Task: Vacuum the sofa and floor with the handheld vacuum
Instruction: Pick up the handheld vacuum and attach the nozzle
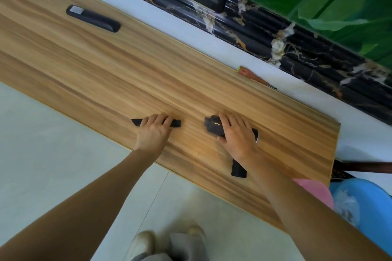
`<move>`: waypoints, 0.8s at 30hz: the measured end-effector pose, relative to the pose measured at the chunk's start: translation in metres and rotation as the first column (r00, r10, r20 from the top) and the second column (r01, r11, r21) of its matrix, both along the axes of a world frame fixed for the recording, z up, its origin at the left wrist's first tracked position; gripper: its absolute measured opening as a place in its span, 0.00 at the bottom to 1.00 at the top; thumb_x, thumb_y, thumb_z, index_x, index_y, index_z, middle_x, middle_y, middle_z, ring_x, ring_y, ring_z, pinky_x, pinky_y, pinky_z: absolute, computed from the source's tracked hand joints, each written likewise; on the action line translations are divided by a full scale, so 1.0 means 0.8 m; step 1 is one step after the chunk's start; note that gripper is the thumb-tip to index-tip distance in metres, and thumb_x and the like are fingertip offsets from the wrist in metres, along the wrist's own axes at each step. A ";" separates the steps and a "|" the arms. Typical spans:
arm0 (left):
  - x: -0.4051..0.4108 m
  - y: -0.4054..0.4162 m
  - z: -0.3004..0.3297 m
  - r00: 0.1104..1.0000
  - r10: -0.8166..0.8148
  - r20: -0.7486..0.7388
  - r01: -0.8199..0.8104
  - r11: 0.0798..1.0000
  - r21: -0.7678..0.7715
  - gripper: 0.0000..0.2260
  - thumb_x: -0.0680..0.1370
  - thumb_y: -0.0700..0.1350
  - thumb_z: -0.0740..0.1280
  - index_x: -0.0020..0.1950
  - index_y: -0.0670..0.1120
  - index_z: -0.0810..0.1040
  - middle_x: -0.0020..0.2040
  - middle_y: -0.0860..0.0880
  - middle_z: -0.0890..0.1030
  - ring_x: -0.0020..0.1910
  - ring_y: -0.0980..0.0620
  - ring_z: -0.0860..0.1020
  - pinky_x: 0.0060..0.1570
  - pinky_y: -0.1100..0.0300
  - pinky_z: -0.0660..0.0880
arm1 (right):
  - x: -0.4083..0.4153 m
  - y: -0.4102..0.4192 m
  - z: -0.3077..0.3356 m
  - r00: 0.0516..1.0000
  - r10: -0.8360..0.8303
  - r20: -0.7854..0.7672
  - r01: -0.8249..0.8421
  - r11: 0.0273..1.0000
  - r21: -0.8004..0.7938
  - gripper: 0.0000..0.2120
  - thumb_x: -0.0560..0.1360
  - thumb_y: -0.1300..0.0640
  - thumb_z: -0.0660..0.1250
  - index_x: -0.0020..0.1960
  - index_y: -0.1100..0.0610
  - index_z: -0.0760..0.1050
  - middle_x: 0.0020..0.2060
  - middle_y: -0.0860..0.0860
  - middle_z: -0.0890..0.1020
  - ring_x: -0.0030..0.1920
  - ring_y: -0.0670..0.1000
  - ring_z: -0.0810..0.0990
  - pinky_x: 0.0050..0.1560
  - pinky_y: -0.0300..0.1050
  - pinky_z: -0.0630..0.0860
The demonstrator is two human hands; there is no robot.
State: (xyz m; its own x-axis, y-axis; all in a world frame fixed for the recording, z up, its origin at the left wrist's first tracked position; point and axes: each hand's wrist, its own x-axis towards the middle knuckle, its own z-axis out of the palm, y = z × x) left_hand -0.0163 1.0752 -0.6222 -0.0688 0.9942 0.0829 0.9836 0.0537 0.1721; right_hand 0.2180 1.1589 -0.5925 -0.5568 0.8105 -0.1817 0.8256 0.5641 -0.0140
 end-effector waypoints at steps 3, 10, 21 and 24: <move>-0.001 0.002 -0.010 1.000 -0.011 0.004 0.011 0.997 0.070 0.16 0.64 0.32 0.77 0.49 0.42 0.82 0.45 0.45 0.82 0.41 0.43 0.81 0.42 0.50 0.78 | 0.001 0.002 -0.005 1.000 0.015 -0.001 -0.015 1.000 0.007 0.34 0.63 0.53 0.79 0.65 0.61 0.71 0.52 0.57 0.81 0.51 0.58 0.81 0.56 0.55 0.76; -0.009 0.006 -0.002 0.997 -0.056 0.048 0.049 0.992 0.119 0.14 0.64 0.33 0.78 0.47 0.44 0.82 0.40 0.48 0.81 0.35 0.46 0.78 0.31 0.55 0.75 | -0.001 0.002 0.005 0.999 0.041 -0.034 -0.040 0.999 0.025 0.33 0.58 0.54 0.82 0.60 0.60 0.75 0.46 0.56 0.81 0.44 0.58 0.82 0.45 0.52 0.79; -0.027 0.005 0.165 0.994 -0.055 0.092 0.037 0.981 0.192 0.10 0.67 0.38 0.77 0.47 0.44 0.83 0.39 0.48 0.81 0.35 0.46 0.78 0.29 0.57 0.74 | -0.027 -0.006 0.168 0.988 0.098 -0.116 -0.088 0.992 0.085 0.33 0.58 0.57 0.81 0.61 0.60 0.76 0.46 0.57 0.82 0.43 0.58 0.82 0.45 0.53 0.79; -0.031 0.002 0.236 0.995 -0.067 0.073 0.049 0.975 0.219 0.10 0.67 0.38 0.77 0.46 0.44 0.83 0.39 0.48 0.81 0.35 0.46 0.78 0.29 0.57 0.74 | -0.034 -0.009 0.234 0.985 0.096 -0.141 -0.079 0.989 0.122 0.33 0.57 0.56 0.81 0.61 0.59 0.76 0.45 0.56 0.82 0.42 0.58 0.82 0.44 0.51 0.78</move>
State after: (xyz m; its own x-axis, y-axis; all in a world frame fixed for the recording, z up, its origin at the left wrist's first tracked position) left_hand -0.0413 1.0766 -0.4334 -0.0268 0.9557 0.2931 0.9666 -0.0500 0.2513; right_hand 0.1907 1.1514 -0.4051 -0.6399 0.7685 -0.0017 0.7671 0.6386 -0.0614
